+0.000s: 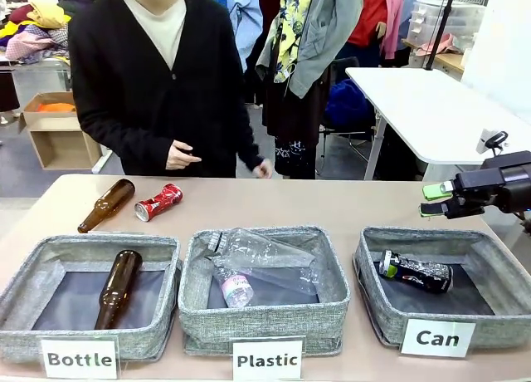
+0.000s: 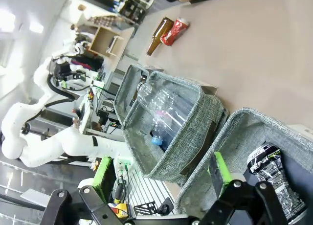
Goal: Sort the can waste into the basket.
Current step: Pick up the can waste from the table and place it in the right Fabric basket.
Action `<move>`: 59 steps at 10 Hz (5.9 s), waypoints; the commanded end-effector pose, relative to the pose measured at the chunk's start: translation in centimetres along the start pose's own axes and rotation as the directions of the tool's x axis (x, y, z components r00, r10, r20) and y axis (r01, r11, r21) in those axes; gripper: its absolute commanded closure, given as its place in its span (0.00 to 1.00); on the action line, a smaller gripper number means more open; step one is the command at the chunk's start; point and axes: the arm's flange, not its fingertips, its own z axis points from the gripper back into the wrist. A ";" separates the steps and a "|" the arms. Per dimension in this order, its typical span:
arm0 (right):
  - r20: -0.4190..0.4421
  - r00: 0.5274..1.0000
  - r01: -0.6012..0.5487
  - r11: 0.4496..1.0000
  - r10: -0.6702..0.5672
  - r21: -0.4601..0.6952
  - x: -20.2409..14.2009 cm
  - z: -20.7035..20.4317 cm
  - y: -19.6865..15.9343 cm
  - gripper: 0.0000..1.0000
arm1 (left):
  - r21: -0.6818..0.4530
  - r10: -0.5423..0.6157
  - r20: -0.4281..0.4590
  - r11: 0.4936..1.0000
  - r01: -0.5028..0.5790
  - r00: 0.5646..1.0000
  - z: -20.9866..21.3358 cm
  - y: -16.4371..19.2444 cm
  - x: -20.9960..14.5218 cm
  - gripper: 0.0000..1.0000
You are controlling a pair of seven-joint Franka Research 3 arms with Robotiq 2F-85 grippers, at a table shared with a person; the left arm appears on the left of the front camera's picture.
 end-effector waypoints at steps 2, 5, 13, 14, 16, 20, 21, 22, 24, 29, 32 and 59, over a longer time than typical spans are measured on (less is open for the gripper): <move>0.014 1.000 -0.024 1.000 0.024 0.007 -0.3 -0.2 0.1 0.00 | 0.260 0.022 -0.046 0.965 -0.010 0.999 -6.2 -1.3 7.2 0.00; 0.014 1.000 -0.024 1.000 0.024 0.007 -0.3 -0.2 0.1 0.00 | 0.436 0.003 -0.063 0.900 0.025 0.998 -11.2 -1.6 10.7 0.00; 0.014 1.000 -0.024 1.000 0.024 0.007 -0.3 -0.2 0.1 0.00 | 0.532 -0.022 -0.101 0.844 0.072 0.995 -11.2 -0.9 15.7 0.00; 0.014 1.000 -0.024 1.000 0.024 0.007 -0.3 -0.2 0.1 0.00 | 0.555 -0.040 -0.130 0.825 0.106 0.991 -12.1 -0.1 16.7 0.00; 0.014 1.000 -0.024 1.000 0.024 0.007 -0.3 -0.2 0.1 0.00 | 0.583 -0.052 -0.175 0.799 0.146 0.983 -14.2 1.9 18.6 0.00; 0.014 1.000 -0.024 1.000 0.024 0.007 -0.3 -0.2 0.1 0.00 | 0.409 -0.108 -0.187 0.895 0.177 0.976 -10.1 4.0 17.5 0.00; 0.014 1.000 -0.024 1.000 0.024 0.007 -0.3 -0.2 0.1 0.00 | 0.376 -0.136 -0.080 0.913 0.156 0.987 -4.0 2.6 13.0 0.00; 0.014 1.000 -0.024 1.000 0.024 0.007 -0.3 -0.2 0.1 0.00 | 0.428 -0.151 0.078 0.898 0.103 0.985 0.5 1.2 8.7 0.00; 0.014 1.000 -0.024 1.000 0.024 0.007 -0.3 -0.2 0.1 0.00 | 0.466 -0.094 0.243 0.884 -0.031 0.965 5.3 0.8 2.4 0.00; 0.014 1.000 -0.024 1.000 0.024 0.007 -0.3 -0.2 0.1 0.00 | 0.326 -0.020 0.354 0.940 -0.103 0.935 11.6 7.1 -2.7 0.00; 0.014 1.000 -0.024 1.000 0.024 0.007 -0.3 -0.2 0.1 0.00 | 0.400 0.022 0.237 0.909 -0.118 0.971 9.1 7.0 3.9 0.00; 0.014 1.000 -0.024 1.000 0.024 0.007 -0.3 -0.2 0.1 0.00 | 0.693 0.071 -0.167 0.718 0.066 0.983 -16.1 5.2 23.7 0.00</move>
